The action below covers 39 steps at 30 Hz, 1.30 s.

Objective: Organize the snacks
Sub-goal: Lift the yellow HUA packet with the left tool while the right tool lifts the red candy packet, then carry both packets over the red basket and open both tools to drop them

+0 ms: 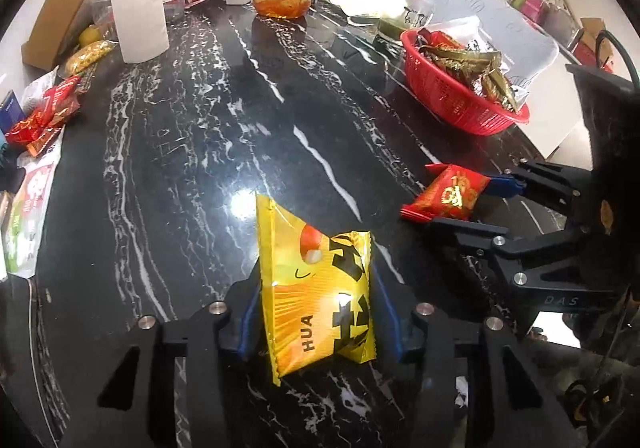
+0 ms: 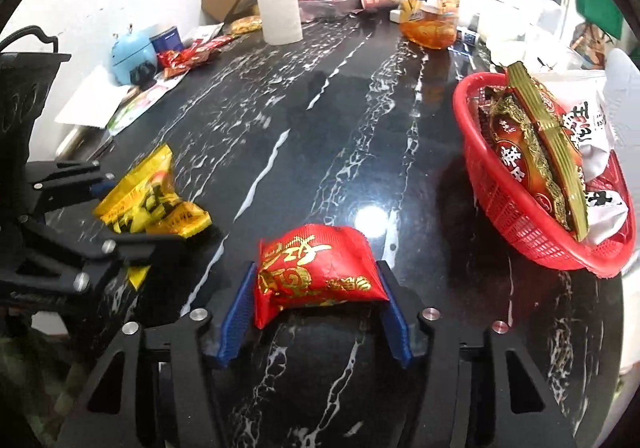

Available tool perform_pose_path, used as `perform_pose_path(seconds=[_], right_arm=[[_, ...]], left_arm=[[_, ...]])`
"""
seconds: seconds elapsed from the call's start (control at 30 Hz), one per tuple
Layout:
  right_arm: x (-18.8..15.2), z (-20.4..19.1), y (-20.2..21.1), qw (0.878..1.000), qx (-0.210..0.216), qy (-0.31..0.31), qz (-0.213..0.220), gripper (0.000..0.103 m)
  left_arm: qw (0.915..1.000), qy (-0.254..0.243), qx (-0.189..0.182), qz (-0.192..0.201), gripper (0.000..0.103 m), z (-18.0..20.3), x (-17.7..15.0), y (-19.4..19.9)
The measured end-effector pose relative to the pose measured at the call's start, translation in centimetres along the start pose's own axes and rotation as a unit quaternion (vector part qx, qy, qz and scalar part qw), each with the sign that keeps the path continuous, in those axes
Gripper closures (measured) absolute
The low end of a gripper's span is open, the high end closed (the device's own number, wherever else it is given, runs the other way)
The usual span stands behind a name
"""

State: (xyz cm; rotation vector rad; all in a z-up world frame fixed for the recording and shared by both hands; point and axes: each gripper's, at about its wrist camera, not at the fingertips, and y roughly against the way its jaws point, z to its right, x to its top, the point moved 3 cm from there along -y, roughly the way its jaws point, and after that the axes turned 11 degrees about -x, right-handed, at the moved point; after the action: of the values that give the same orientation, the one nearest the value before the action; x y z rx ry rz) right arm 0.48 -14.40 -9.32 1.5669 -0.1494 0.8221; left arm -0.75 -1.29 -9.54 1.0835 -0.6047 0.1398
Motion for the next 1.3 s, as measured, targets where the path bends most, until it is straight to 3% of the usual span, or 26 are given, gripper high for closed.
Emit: perform_pose_path(seconds=[0.27,0.67,0.97,1.3], right_arm=[[0.4,-0.2,0.1,1.0,0.014,-0.006,0.0,0.054],[1.3,0.5,2.2,0.998,0.027,-0.039,0.029,0.054],[1.1,2.2,3.6,0.997,0.007,-0.066,0.037,0.054],[1.1,5.8,7.3,0.992,-0.02,-0.106,0.067,0.054]], left_arm=[[0.9998,0.006,-0.017,0.006,0.06,-0.1,0.4,0.1],[0.9978,0.003,-0.063,0.02,0.061,0.7,2.3,0.5],[0.9939,-0.033,-0.102,0.027,0.061,2.8,5.0,0.4],[0.9823,-0.086,-0.161,0.044,0.061,7.2,9.1,0.4]])
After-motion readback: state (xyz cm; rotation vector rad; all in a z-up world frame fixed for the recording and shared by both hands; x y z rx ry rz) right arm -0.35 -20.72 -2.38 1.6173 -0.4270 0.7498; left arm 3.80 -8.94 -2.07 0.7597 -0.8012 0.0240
